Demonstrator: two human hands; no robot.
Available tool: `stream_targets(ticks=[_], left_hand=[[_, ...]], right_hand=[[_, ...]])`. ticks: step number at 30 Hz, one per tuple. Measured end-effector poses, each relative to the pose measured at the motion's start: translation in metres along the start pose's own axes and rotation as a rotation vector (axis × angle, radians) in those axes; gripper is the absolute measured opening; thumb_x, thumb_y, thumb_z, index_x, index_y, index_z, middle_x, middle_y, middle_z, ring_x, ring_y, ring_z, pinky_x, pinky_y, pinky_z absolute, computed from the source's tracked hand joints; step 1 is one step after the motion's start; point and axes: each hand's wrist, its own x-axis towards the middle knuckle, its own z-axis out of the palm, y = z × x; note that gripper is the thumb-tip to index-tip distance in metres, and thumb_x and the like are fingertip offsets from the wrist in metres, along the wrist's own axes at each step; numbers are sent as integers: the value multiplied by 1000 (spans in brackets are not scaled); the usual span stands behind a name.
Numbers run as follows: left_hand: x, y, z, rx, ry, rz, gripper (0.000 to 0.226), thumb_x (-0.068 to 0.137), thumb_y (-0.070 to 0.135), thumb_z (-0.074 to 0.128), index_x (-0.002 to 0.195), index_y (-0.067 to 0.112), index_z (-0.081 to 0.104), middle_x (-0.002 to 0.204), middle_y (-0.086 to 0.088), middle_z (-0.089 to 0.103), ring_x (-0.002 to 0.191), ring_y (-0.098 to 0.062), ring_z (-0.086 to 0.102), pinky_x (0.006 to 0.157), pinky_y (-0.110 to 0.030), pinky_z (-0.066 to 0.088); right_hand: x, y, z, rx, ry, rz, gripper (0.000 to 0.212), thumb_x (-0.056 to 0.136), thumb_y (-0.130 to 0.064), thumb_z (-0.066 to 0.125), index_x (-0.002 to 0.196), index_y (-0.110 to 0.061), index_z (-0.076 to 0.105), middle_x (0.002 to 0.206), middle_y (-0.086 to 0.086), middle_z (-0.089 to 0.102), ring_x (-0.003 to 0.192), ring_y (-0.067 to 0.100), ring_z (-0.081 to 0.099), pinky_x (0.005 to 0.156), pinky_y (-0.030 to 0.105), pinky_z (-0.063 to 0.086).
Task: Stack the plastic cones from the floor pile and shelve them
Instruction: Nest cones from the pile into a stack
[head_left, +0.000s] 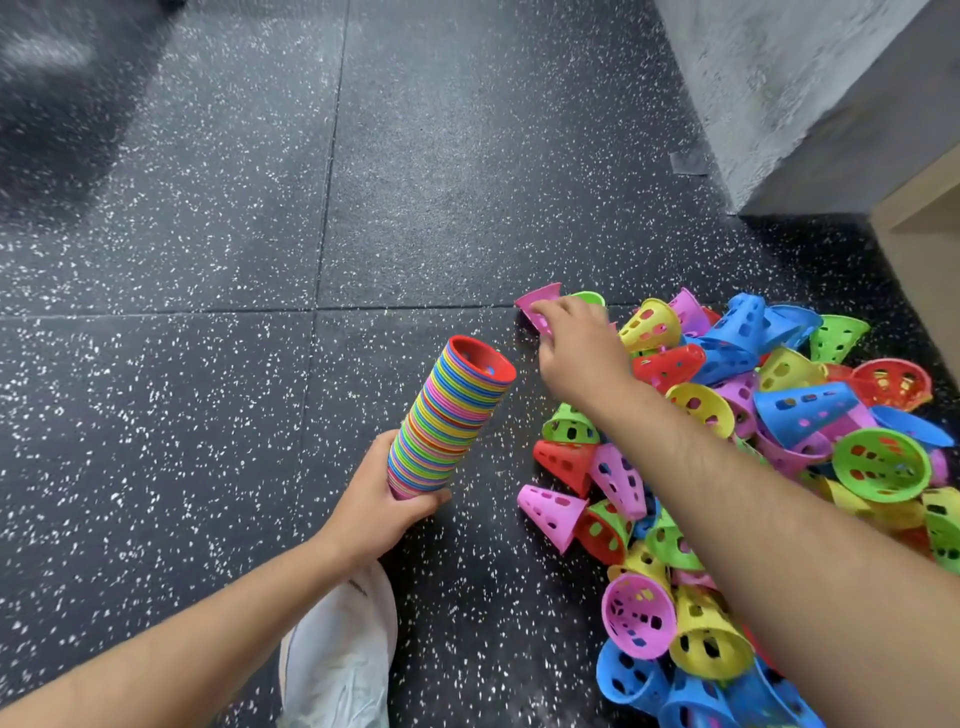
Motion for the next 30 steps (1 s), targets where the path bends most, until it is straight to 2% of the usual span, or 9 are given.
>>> stream_targets(ticks=[3,6,9,12,16,19,22,26,30], left_hand=[[14,8,5,-2,-19,15,67,75,14,91,128,26,51,110,4,68,93,0,65,83,-15,49],[24,6,5,-20,-51,22,66,73,17,92,123,33,52,107,8,68,99,-16,68,91,-32,56],[29,4,3,-53,-62,-3,66,70,26,92,123,35,53,108,8,69,102,-19,68,94,-36,55],[31,1,1,-57,-61,-11,68,67,35,91,123,35,54,112,2,68,103,-17,67,94,-36,55],[32,-2,1,-76,-50,-31,69,74,19,93,128,31,51,115,2,68,103,-10,68,93,-27,53],[33,-6,0,-95,-52,-29,70,77,14,92,131,28,49,115,1,70,106,-12,69,95,-27,53],[33,-9,0,-85,-42,-9,70,77,14,91,130,29,48,114,4,70,106,-13,68,95,-27,52],[31,-9,-1,-83,-42,9,69,78,14,91,128,32,48,114,5,70,106,-12,68,94,-25,51],[28,-8,-2,-80,-32,16,71,77,17,92,127,38,47,116,4,69,108,-11,68,93,-23,51]], right_hand=[[34,12,0,-220,-105,26,41,94,-24,54,135,-26,54,142,6,45,127,32,41,103,43,39],[58,16,3,-278,-153,-11,48,95,-23,54,142,-26,46,151,1,40,135,28,36,107,41,35],[74,14,5,-321,-139,-20,56,93,-19,58,146,-24,40,146,1,45,132,28,41,105,40,37],[83,10,4,-371,-139,2,47,92,-20,60,138,-23,50,135,7,52,124,30,47,100,38,40],[86,4,5,-448,-137,-3,34,92,-15,57,126,-17,57,127,10,55,120,31,50,96,38,41],[82,3,6,-494,-102,-100,28,93,-18,58,121,-18,58,124,8,57,116,31,52,92,39,41],[74,5,1,-345,17,-160,22,94,-21,60,115,-17,63,118,10,58,108,34,52,83,41,41],[48,1,-19,137,223,-77,15,99,-27,56,104,-15,65,105,9,58,94,31,54,74,40,46],[9,-6,-41,389,375,-125,14,100,-20,56,105,-11,65,101,8,62,90,17,54,81,32,43]])
